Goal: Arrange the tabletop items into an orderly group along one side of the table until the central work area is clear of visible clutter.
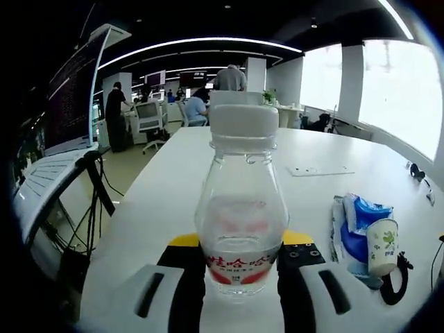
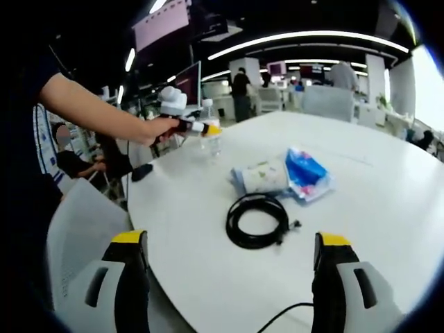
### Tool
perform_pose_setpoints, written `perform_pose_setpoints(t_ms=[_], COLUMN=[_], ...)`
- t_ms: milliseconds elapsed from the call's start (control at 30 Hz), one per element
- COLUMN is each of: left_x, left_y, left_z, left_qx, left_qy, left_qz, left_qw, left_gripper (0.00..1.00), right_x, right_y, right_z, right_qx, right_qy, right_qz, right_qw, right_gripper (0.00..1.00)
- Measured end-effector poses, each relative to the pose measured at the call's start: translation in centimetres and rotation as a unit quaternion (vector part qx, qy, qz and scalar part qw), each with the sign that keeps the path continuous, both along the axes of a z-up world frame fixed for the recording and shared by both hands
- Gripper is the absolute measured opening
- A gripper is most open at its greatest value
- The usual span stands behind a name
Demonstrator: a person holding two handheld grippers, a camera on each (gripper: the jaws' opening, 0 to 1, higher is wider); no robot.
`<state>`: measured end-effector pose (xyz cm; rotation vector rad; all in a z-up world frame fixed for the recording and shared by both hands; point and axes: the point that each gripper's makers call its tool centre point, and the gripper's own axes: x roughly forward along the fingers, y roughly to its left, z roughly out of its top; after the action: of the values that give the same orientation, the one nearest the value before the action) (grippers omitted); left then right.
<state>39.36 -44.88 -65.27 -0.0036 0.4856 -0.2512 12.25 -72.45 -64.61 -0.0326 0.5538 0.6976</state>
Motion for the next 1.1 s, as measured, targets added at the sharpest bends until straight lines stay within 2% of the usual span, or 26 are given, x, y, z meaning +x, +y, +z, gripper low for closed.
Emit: perform_pose_setpoints(t_ms=[533,667,900,1100], left_x=[2.0,2.7,3.1,3.8], left_y=[1.5,2.0,1.8,2.1], left_z=[-1.2,-1.6,-1.1,-1.0], left_qx=[0.003,-0.006,0.011,0.013], left_qy=[0.0,-0.001,-0.012,-0.016], left_qz=[0.015,0.023,0.007,0.005], left_qw=[0.9999,0.9997,0.9998,0.9998], left_gripper=[0.39,0.39,0.39,0.39], right_x=[-0.5,-0.4,-0.4,-0.3], right_y=[-0.3,-0.4,-0.4,-0.5], right_z=[-1.1,-1.2,-1.6,-1.6], right_qx=[-0.014,-0.024,-0.028,-0.03], right_qy=[0.017,0.015,0.02,0.022], right_qz=[-0.001,0.003,0.002,0.0], right_qw=[0.9998,0.9996,0.9994,0.9993], right_gripper=[0.96,0.96,0.96,0.96])
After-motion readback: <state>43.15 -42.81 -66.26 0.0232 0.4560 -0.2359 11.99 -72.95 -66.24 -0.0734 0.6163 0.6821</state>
